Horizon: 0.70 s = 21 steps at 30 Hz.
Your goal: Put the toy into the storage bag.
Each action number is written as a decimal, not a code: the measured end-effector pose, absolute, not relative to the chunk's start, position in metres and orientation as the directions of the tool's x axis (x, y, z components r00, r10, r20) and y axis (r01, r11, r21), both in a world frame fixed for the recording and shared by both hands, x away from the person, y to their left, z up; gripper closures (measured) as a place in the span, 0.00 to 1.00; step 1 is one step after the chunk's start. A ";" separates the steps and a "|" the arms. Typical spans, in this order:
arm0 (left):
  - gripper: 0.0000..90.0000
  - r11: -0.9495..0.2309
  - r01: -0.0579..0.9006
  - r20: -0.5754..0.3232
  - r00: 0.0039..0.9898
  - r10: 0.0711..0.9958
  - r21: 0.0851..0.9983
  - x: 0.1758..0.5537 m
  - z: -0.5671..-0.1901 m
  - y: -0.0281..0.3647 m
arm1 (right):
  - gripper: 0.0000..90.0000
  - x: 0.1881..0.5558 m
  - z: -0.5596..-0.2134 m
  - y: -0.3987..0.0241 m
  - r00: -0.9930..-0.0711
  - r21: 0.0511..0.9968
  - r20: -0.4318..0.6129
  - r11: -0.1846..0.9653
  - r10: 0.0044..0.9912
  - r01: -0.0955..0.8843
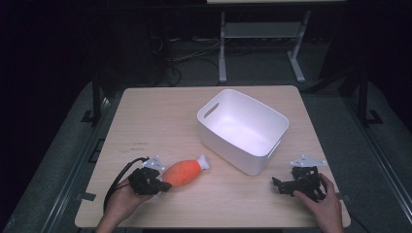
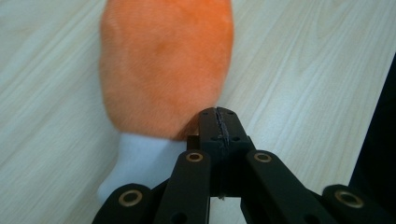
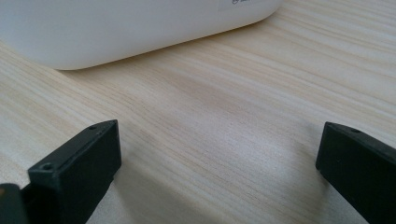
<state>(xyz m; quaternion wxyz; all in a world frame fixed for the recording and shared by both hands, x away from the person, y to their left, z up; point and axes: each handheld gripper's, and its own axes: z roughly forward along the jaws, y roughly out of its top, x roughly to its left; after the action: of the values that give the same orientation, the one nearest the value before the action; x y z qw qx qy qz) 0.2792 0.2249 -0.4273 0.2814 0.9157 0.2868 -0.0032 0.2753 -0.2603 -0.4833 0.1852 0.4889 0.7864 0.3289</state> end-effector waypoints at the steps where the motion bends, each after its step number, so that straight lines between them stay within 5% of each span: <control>1: 1.00 -0.671 0.533 -0.171 0.831 0.529 0.515 0.279 -0.427 0.226 | 0.00 0.275 -0.483 -0.260 -0.453 0.698 0.031 0.305 0.891 0.647; 12: 0.94 -0.671 0.517 -0.153 0.838 0.524 0.531 0.277 -0.415 0.228 | 0.00 0.275 -0.483 -0.260 -0.454 0.699 0.030 0.306 0.891 0.647; 21: 0.62 -0.677 0.526 -0.151 0.833 0.532 0.516 0.282 -0.401 0.226 | 0.00 0.275 -0.483 -0.260 -0.454 0.699 0.030 0.306 0.891 0.647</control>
<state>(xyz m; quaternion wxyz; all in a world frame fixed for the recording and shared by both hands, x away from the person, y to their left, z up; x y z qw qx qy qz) 0.2821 0.2263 -0.4009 0.2799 0.9156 0.2888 0.0058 0.2754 -0.2604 -0.4833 0.1853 0.4887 0.7865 0.3291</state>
